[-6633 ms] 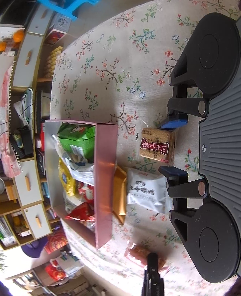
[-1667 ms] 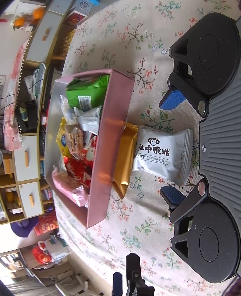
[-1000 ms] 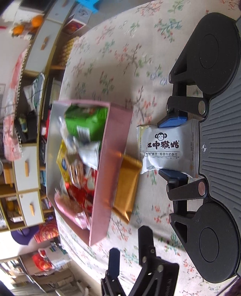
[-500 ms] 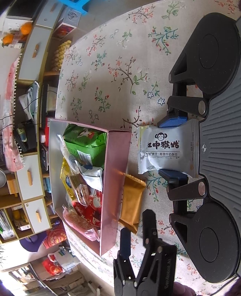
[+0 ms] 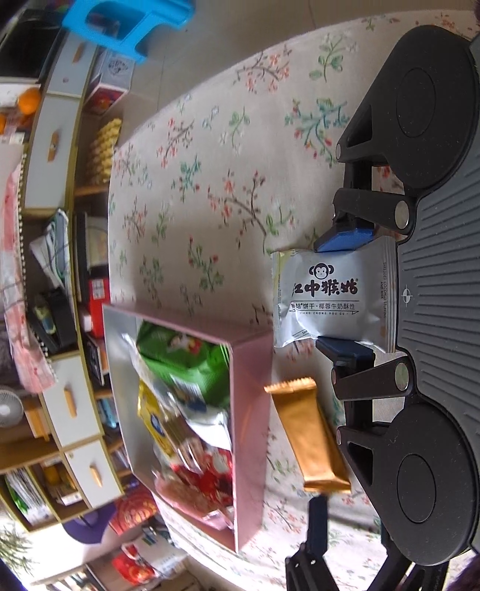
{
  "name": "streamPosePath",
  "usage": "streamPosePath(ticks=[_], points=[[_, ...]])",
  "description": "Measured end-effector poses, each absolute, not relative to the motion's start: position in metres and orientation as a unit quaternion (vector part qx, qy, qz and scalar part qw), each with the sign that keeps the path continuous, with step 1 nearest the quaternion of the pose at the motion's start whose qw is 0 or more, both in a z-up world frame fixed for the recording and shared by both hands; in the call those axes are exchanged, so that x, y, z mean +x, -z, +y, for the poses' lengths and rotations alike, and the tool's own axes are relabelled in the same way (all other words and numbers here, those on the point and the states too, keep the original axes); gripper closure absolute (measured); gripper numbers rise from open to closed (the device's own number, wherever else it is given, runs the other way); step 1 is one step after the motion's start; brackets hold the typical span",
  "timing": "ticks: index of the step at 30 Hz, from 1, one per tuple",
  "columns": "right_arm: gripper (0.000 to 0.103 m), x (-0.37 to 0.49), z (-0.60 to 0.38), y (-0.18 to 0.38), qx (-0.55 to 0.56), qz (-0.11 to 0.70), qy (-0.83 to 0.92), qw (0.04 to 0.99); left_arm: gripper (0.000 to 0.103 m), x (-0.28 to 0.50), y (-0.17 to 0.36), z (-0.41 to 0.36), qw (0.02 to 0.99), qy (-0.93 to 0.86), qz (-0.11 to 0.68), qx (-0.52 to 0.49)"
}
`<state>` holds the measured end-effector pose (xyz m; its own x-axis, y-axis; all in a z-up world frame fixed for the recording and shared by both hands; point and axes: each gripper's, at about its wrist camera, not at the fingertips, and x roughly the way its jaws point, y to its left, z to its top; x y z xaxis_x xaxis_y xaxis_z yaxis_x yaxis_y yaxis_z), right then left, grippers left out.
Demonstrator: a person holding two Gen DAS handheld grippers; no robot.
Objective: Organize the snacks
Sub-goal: 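Grasp the white pastry pack with the right tool while the left tool grasps the gold bar, then lift both items and lower them into the pink box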
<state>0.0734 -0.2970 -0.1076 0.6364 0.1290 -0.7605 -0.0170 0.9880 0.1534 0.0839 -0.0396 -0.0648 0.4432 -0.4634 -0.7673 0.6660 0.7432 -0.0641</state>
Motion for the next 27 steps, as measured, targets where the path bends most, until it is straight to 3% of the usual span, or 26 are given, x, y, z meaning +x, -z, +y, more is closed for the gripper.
streamPosePath(ticks=[5,9,14,16,20,27], points=[[0.052,0.072,-0.302,0.109,0.062,0.427,-0.040,0.901,0.027,0.091,0.066,-0.052,0.852,0.318,0.393,0.138],[0.049,0.071,-0.299,0.109,0.053,0.428,-0.039,0.901,0.033,0.094,0.067,-0.064,0.855,0.316,0.387,0.139],[0.049,0.070,-0.294,0.110,0.043,0.429,-0.029,0.902,0.047,0.088,0.065,-0.077,0.852,0.322,0.386,0.149],[0.049,0.069,-0.292,0.110,0.038,0.429,-0.025,0.902,0.060,0.086,0.064,-0.079,0.854,0.314,0.387,0.151],[0.049,0.068,-0.289,0.110,0.034,0.430,-0.015,0.902,0.072,0.080,0.062,-0.078,0.856,0.294,0.398,0.149],[0.053,0.068,-0.284,0.107,0.057,0.439,-0.009,0.897,0.076,0.071,0.055,-0.053,0.855,0.255,0.432,0.133]])
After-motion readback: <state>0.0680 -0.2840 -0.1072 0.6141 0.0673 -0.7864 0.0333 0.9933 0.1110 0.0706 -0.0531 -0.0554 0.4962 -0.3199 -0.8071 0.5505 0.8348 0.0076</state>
